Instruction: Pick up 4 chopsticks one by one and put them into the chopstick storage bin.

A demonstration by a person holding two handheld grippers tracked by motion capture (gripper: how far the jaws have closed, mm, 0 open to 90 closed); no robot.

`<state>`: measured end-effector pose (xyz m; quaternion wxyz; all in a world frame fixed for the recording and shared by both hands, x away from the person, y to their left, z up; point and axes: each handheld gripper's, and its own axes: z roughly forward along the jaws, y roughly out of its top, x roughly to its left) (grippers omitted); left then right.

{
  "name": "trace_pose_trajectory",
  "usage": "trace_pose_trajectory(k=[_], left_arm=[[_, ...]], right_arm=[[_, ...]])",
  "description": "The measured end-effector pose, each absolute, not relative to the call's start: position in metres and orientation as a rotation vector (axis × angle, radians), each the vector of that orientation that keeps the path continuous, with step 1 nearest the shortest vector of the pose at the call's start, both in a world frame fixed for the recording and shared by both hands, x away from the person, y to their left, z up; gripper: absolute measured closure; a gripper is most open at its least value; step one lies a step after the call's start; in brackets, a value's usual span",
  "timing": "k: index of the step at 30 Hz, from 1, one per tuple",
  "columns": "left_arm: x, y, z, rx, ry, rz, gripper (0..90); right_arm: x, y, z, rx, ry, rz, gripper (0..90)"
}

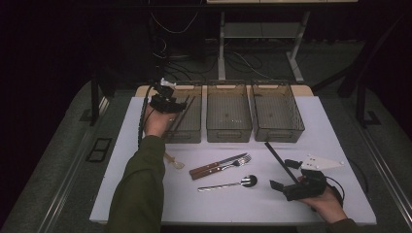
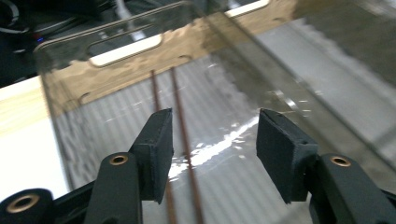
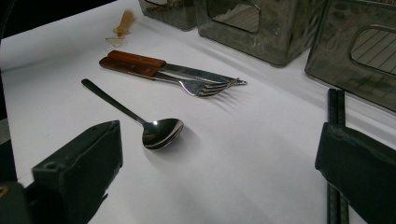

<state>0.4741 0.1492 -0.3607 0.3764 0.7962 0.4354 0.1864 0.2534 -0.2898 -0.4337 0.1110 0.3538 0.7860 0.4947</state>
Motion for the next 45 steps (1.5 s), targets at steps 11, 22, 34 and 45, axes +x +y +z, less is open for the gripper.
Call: trace_pose_trajectory(k=[11,22,34,45], left_arm=[[0.441,0.153,-0.358,2.031,0.972,0.416,34.9],[0.383,0.160,-0.370,2.017,0.883,0.399,23.6],[0.320,0.161,-0.394,2.020,0.784,0.375,12.8],[0.286,0.164,-0.416,1.986,0.764,0.326,0.0]], right_arm=[[0.254,-0.290,-0.434,1.047,2.307,1.450,1.0],[0.254,-0.289,-0.435,1.050,2.314,1.444,1.0],[0.254,-0.289,-0.435,1.060,2.318,1.433,1.0],[0.253,-0.290,-0.434,1.065,2.311,1.432,1.0]])
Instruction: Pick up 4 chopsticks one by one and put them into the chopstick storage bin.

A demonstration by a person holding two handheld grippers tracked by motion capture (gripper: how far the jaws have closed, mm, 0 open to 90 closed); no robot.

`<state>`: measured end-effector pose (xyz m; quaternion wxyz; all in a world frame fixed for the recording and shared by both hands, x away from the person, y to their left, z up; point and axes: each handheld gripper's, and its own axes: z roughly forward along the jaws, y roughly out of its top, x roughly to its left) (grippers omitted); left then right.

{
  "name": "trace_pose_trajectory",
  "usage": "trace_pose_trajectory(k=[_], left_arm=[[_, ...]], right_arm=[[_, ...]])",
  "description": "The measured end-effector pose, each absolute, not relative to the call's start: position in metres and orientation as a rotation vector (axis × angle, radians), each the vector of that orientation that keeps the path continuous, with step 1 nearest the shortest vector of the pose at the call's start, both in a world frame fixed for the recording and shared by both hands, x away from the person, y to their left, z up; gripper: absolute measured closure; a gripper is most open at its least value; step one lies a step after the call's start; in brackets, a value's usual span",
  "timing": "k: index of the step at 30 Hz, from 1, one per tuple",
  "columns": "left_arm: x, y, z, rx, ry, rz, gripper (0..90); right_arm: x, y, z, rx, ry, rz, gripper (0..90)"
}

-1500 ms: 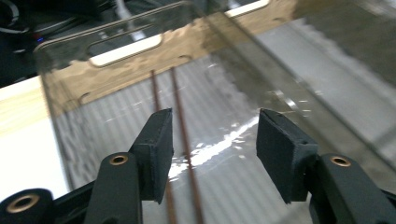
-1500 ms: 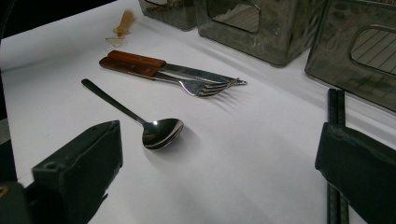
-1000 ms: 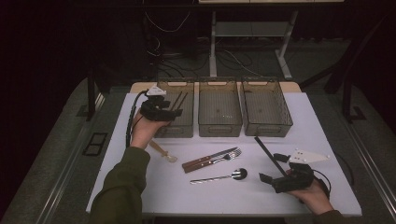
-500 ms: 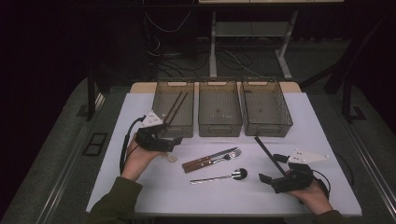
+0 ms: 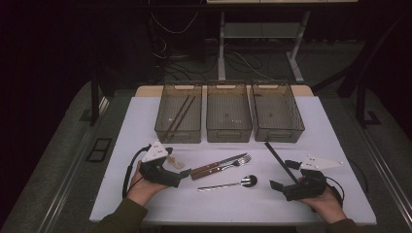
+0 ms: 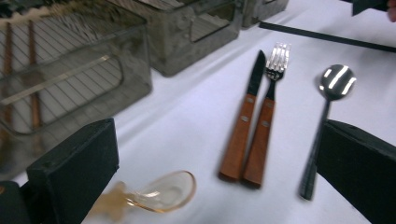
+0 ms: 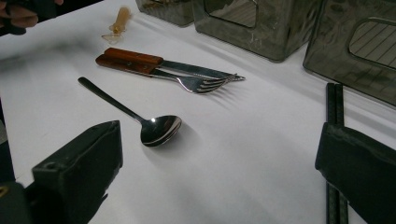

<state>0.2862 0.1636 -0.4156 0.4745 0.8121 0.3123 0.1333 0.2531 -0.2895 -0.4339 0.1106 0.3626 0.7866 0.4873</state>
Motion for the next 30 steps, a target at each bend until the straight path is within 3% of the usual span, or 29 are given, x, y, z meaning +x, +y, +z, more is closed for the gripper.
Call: trace_pose_trajectory(k=[17,24,30], left_arm=[[0.268,0.160,-0.430,2.033,0.686,0.269,0.0],[0.269,0.160,-0.431,2.051,0.678,0.255,0.0],[0.269,0.159,-0.432,2.063,0.663,0.247,2.4]], right_arm=[[0.255,-0.295,-0.426,1.138,2.351,1.324,1.4],[0.263,-0.305,-0.423,1.178,2.353,1.257,16.2],[0.270,-0.310,-0.423,1.204,2.371,1.165,35.6]])
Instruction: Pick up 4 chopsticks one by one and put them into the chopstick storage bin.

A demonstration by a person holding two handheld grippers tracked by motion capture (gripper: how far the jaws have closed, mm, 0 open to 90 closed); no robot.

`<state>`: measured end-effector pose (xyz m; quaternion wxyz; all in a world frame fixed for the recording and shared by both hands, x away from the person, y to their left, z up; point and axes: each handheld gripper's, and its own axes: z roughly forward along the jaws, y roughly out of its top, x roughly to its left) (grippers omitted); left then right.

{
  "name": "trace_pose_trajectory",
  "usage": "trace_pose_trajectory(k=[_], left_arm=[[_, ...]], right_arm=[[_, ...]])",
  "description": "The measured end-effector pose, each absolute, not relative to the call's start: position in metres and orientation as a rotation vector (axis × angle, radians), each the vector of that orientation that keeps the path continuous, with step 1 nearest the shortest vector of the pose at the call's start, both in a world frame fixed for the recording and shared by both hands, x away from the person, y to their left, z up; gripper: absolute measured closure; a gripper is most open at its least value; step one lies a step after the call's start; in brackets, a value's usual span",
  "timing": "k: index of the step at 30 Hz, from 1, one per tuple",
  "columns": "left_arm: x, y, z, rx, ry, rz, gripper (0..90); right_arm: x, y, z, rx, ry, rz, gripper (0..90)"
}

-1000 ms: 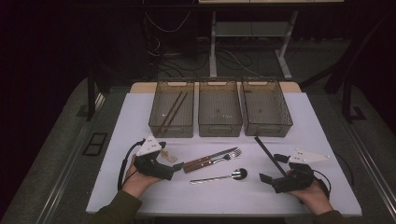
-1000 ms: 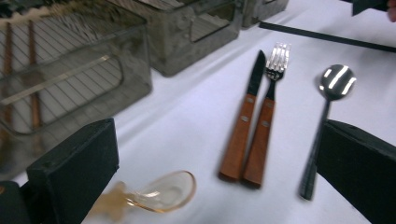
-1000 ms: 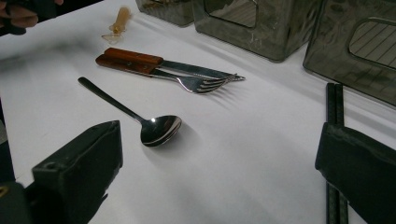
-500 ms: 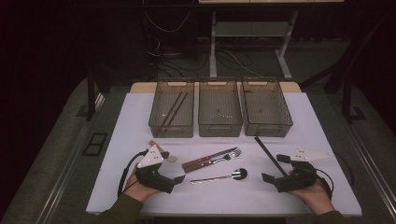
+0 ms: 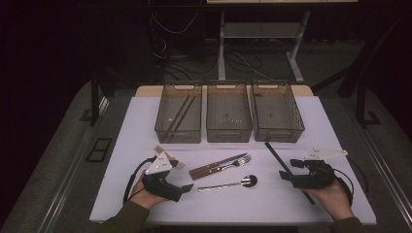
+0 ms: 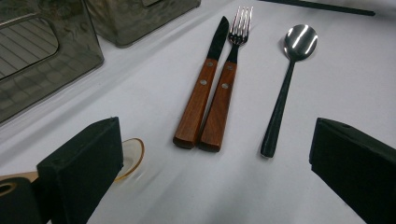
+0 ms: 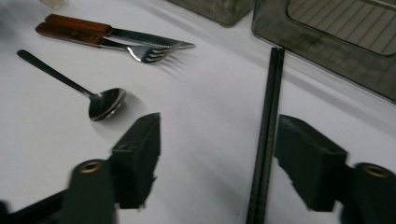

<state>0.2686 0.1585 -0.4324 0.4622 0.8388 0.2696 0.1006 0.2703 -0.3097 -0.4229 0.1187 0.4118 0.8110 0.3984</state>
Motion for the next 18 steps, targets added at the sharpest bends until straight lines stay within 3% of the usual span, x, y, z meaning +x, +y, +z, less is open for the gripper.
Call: trace_pose_trajectory(k=[11,18], left_arm=[[0.269,0.158,-0.433,2.061,0.661,0.224,2.3],[0.269,0.157,-0.434,2.065,0.656,0.214,2.3]], right_arm=[[0.286,-0.327,-0.428,1.269,2.367,1.059,68.1],[0.285,-0.328,-0.432,1.287,2.391,1.036,78.7]])
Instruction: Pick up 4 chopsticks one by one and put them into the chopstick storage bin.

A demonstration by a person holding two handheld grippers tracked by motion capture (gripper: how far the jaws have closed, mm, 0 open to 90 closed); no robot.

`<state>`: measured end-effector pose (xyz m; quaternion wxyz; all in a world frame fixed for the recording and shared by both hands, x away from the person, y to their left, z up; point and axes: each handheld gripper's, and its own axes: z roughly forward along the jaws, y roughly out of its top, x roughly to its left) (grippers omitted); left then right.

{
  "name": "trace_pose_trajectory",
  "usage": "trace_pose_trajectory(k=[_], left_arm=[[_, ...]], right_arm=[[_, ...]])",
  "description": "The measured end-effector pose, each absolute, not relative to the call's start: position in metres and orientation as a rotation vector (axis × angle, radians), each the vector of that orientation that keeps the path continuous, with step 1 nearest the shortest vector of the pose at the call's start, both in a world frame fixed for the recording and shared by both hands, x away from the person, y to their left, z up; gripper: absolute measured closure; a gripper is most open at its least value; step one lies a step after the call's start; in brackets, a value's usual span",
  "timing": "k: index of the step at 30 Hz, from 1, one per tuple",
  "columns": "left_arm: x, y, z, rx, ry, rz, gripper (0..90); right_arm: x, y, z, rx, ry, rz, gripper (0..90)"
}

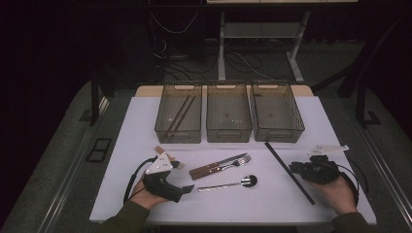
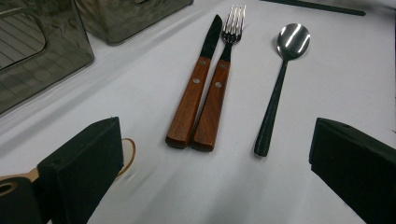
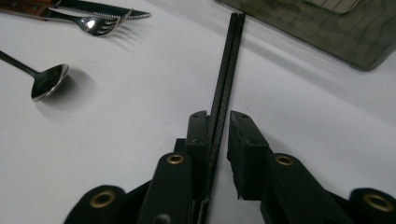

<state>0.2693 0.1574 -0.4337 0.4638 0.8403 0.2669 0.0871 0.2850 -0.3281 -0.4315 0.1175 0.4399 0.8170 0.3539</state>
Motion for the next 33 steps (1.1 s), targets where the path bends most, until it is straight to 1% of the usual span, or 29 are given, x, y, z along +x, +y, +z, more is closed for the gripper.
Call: trace_pose_trajectory(k=[10,33], left_arm=[[0.270,0.157,-0.434,2.065,0.656,0.212,2.3],[0.270,0.157,-0.435,2.067,0.663,0.213,2.3]], right_arm=[[0.286,-0.325,-0.438,1.304,2.425,0.980,82.9],[0.288,-0.330,-0.443,1.317,2.417,0.895,84.8]])
